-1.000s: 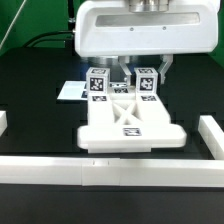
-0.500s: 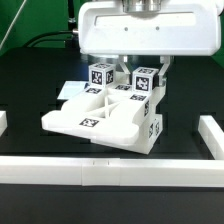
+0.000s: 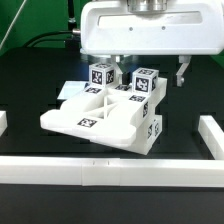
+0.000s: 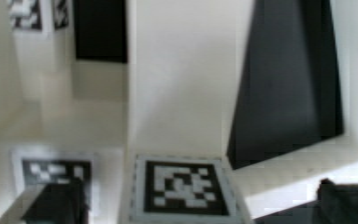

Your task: Assemble chair

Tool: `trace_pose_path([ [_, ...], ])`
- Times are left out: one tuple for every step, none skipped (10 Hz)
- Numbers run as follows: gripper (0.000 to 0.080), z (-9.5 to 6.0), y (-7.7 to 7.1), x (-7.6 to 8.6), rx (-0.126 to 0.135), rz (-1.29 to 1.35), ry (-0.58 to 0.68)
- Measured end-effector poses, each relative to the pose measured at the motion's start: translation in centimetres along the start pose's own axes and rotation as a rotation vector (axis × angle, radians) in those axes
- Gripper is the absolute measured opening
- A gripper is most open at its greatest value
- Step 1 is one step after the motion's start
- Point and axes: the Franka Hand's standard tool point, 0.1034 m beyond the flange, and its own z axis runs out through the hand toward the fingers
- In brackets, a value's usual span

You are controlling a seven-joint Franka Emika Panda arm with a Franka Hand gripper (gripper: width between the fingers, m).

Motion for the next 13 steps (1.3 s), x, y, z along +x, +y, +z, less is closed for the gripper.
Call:
trace_pose_path([
  [0.0644,-0.1,-0.2,0.1,-0.006,-0.126,-0.005],
  [0.0648,-0.2,-0.7,0.2,-0.010,-0.231,-0.012],
  [0.0648,-0.3,-0.9,0.1,-0.008,-0.300,-0.024],
  [0.0648,-0.4,-0.9,0.1,-0.010,-0.423,-0.038],
  [0.0648,-0.5,-0.7,0.2,-0.007,-0.511,-0.048],
  [0.0648,-0.5,-0.5,0.3,-0.007,-0.557,-0.048],
  [0.0648,-0.5,-0.1,0.3,-0.006,-0.635,-0.049],
  [0.0648,-0.5,0.1,0.3,-0.006,-0.651,-0.050],
  [0.0648,-0.4,0.2,0.3,-0.006,-0.651,-0.049],
  [0.0648,-0.4,0.2,0.3,-0.006,-0.650,-0.049],
  [0.0648,-0.4,0.2,0.3,-0.006,-0.650,-0.049],
  [0.0648,-0.4,0.2,0.3,-0.006,-0.650,-0.050],
  [0.0648,-0.4,0.2,0.3,-0.007,-0.650,-0.050],
])
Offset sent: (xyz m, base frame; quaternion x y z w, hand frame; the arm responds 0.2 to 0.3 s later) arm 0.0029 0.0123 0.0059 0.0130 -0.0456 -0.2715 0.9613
